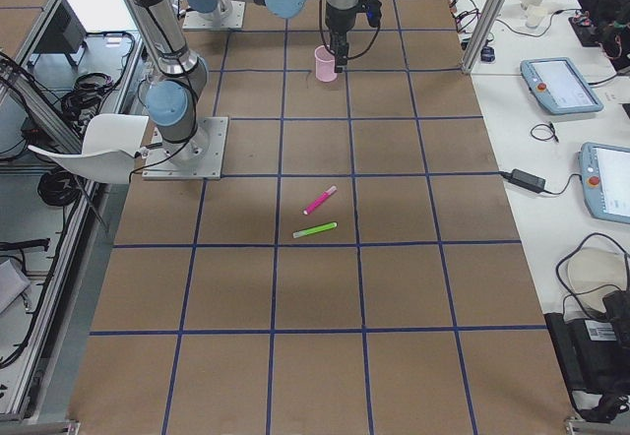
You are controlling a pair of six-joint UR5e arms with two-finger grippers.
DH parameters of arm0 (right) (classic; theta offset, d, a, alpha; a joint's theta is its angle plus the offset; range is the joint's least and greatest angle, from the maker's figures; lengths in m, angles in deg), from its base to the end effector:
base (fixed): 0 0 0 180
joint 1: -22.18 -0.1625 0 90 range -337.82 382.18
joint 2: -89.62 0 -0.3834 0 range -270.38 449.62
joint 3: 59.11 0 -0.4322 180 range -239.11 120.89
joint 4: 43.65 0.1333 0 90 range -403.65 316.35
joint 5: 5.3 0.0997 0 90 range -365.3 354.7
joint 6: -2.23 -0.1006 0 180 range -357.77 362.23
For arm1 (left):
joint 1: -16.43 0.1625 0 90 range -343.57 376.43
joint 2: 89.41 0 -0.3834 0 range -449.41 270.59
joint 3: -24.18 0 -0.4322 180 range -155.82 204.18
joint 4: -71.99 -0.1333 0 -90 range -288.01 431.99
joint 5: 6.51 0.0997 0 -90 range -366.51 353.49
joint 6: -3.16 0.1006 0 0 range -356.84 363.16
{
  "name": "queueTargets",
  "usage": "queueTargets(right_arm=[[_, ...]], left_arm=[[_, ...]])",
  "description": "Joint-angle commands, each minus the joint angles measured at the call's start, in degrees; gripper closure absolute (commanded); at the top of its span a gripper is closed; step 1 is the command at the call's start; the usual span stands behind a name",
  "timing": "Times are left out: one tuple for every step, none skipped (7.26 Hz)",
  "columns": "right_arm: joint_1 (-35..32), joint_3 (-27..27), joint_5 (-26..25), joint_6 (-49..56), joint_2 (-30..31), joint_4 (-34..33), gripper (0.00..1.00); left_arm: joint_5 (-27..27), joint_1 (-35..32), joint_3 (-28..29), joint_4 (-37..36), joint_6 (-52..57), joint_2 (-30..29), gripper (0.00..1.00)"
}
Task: Insert purple and pink pens into pink cup
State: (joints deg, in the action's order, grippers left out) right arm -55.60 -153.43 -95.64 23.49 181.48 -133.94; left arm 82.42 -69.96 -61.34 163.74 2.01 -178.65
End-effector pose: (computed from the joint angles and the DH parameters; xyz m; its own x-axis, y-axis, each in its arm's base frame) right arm 0.0207 -0.5316 0.4228 -0.9876 -0.1571 -0.0082 -0.1573 0.9868 0.0374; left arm -0.1015 -0.5384 0.4910 -0.9965 -0.0818 0.0199 -0.0829 0.9947 -0.0605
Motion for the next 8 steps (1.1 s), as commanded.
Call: queueTargets(right_arm=[[6.74, -2.18, -0.01, 12.08, -0.10, -0.24, 0.00], [10.07, -3.23, 0.07, 19.27, -0.10, -0.94, 0.00], [12.80, -5.07, 0.07, 24.74, -0.88, -4.16, 0.00], [14.48, -7.35, -1.32, 31.93, -1.93, -9.76, 0.00], [18.16, -10.33, -1.77, 40.36, -2.64, -15.56, 0.00], [21.85, -13.14, -1.08, 46.44, -3.52, -19.45, 0.00], [24.49, -15.35, -0.81, 53.03, -5.00, -23.23, 0.00], [26.96, -16.67, -0.55, 57.01, -7.02, -25.18, 0.00]], left_arm=[[-0.07, 0.00, 0.00, 0.00, 0.01, -0.06, 0.00], [-0.07, 0.00, 0.00, 0.00, 0.01, -0.06, 0.00], [-0.07, 0.00, 0.00, 0.00, 0.01, -0.06, 0.00], [-0.16, 0.00, 0.00, 0.00, 0.01, -0.06, 0.00], [-0.16, 0.00, 0.00, 0.00, -0.08, -0.06, 0.00], [-0.16, 0.00, 0.00, 0.00, -0.08, -0.06, 0.00], [-0.16, 0.00, 0.00, 0.00, -0.08, -0.06, 0.00], [-0.25, 0.00, 0.00, 0.00, -0.08, -0.06, 0.00]])
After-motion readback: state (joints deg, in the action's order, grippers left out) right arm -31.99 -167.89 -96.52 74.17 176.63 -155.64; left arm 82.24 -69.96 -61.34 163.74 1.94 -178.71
